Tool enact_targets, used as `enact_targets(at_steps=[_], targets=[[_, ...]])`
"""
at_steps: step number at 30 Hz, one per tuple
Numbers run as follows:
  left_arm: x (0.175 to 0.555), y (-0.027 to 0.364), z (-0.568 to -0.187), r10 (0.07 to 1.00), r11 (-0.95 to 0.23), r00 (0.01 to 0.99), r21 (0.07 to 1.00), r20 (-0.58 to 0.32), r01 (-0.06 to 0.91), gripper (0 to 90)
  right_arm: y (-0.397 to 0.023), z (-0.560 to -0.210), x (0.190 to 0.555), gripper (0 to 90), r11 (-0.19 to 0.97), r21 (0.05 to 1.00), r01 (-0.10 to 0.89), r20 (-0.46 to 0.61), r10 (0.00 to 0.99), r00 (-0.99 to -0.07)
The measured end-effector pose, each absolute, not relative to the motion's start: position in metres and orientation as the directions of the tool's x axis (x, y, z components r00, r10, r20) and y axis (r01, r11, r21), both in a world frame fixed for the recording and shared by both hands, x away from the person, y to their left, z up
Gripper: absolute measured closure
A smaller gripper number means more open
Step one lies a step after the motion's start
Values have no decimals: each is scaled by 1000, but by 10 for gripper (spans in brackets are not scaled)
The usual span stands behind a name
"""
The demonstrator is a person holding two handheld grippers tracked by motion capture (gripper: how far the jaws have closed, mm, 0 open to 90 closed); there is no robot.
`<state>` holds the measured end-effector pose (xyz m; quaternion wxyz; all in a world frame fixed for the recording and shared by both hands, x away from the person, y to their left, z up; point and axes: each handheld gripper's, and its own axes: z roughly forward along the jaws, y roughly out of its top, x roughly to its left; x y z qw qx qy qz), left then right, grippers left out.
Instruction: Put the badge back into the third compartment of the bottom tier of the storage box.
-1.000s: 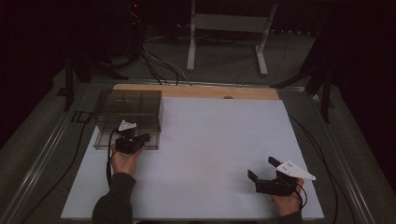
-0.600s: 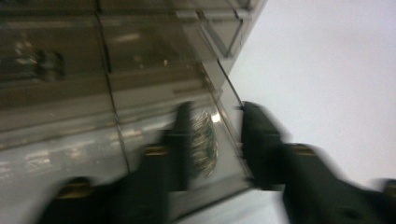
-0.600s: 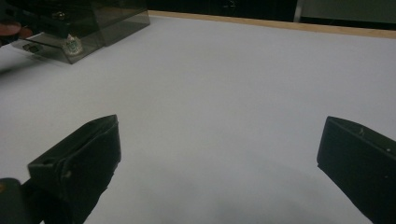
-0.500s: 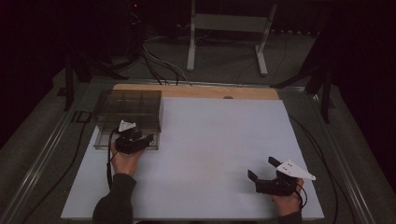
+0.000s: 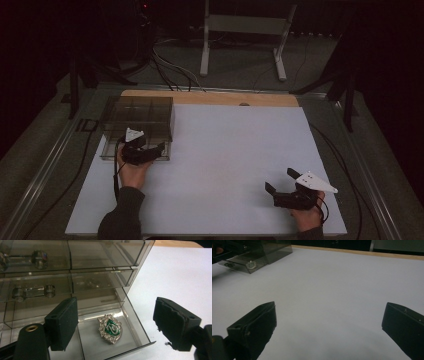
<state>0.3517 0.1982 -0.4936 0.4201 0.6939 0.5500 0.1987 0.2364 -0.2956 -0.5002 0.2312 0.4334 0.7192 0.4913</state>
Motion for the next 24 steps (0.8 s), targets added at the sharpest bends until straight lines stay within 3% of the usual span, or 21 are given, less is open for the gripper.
enact_targets(at_steps=[12, 20, 24], targets=[[343, 201, -483, 917, -54, 352, 815, -188, 577, 154, -295, -500, 236, 2, 142, 906, 399, 95, 850, -518], [334, 202, -476, 908, -88, 385, 823, -165, 561, 24, -295, -500, 236, 2, 143, 906, 399, 94, 850, -518], [329, 203, -475, 893, -116, 423, 829, -154, 548, 4, -295, -501, 236, 2, 146, 906, 398, 91, 850, -519]])
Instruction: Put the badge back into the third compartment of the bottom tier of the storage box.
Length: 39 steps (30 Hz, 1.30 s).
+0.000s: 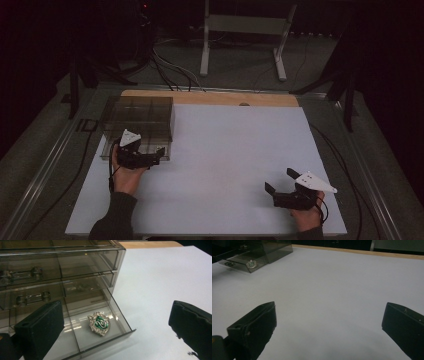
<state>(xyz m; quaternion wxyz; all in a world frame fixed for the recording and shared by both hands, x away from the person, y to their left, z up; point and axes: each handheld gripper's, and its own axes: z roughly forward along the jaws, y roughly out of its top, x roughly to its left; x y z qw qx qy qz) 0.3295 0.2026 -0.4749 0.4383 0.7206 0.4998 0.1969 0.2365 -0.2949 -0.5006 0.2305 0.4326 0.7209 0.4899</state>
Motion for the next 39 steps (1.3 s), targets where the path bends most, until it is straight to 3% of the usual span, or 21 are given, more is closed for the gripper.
enact_targets(at_steps=[11, 39], targets=[[310, 203, -465, 858, -168, 504, 870, -103, 464, 4, -295, -501, 237, 2, 145, 905, 399, 92, 850, -519], [260, 232, -492, 860, -171, 508, 903, -59, 394, 4, -295, -500, 236, 2, 141, 909, 393, 94, 848, -521]])
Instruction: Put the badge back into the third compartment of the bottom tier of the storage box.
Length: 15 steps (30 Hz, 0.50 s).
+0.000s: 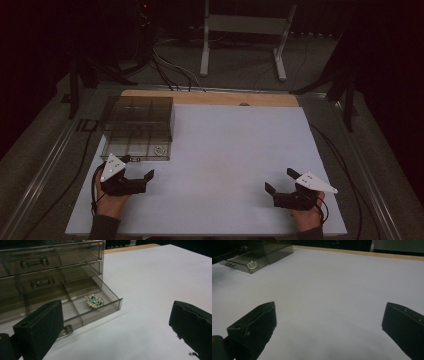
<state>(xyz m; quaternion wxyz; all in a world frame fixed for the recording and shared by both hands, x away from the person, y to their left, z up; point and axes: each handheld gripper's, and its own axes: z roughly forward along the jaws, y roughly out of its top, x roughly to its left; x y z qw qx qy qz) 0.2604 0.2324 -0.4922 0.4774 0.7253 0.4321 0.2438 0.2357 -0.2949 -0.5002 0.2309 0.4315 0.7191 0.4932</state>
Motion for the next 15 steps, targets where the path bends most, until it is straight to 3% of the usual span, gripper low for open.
enact_targets(at_steps=[15], targets=[[236, 244, -504, 883, -133, 463, 904, -78, 407, 4, -294, -499, 236, 2, 142, 910, 390, 92, 847, -523]])
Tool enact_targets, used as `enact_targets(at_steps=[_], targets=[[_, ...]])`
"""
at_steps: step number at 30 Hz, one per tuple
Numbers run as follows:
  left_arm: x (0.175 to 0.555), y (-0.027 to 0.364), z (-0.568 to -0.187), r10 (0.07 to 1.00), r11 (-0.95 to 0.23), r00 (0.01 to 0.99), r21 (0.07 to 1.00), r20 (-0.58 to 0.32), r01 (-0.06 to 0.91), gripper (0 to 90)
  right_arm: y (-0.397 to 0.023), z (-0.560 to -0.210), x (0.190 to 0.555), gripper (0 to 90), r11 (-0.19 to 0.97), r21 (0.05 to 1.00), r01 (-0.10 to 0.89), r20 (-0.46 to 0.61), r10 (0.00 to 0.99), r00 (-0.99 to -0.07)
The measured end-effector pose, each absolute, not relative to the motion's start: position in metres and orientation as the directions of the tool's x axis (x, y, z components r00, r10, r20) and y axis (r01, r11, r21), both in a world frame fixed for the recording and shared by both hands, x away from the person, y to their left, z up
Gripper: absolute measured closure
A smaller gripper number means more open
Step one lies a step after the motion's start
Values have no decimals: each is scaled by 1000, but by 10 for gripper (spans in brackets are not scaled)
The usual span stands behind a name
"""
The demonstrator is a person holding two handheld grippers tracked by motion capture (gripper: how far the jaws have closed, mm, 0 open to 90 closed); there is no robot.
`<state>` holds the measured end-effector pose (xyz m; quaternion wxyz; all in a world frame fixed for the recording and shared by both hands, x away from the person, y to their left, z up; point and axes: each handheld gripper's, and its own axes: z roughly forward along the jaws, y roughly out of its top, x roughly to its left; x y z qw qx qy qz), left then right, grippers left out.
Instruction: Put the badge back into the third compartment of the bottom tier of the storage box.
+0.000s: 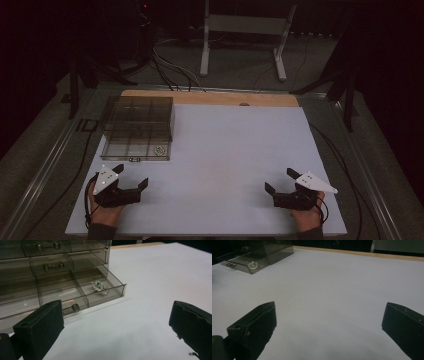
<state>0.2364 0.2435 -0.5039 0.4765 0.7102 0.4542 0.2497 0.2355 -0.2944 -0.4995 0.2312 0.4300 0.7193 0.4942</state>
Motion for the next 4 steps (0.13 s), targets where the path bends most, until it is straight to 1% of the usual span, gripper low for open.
enact_targets(at_steps=[4], targets=[[239, 245, -507, 889, -108, 445, 898, -105, 426, 4, -295, -500, 236, 2, 138, 910, 392, 96, 848, -521]])
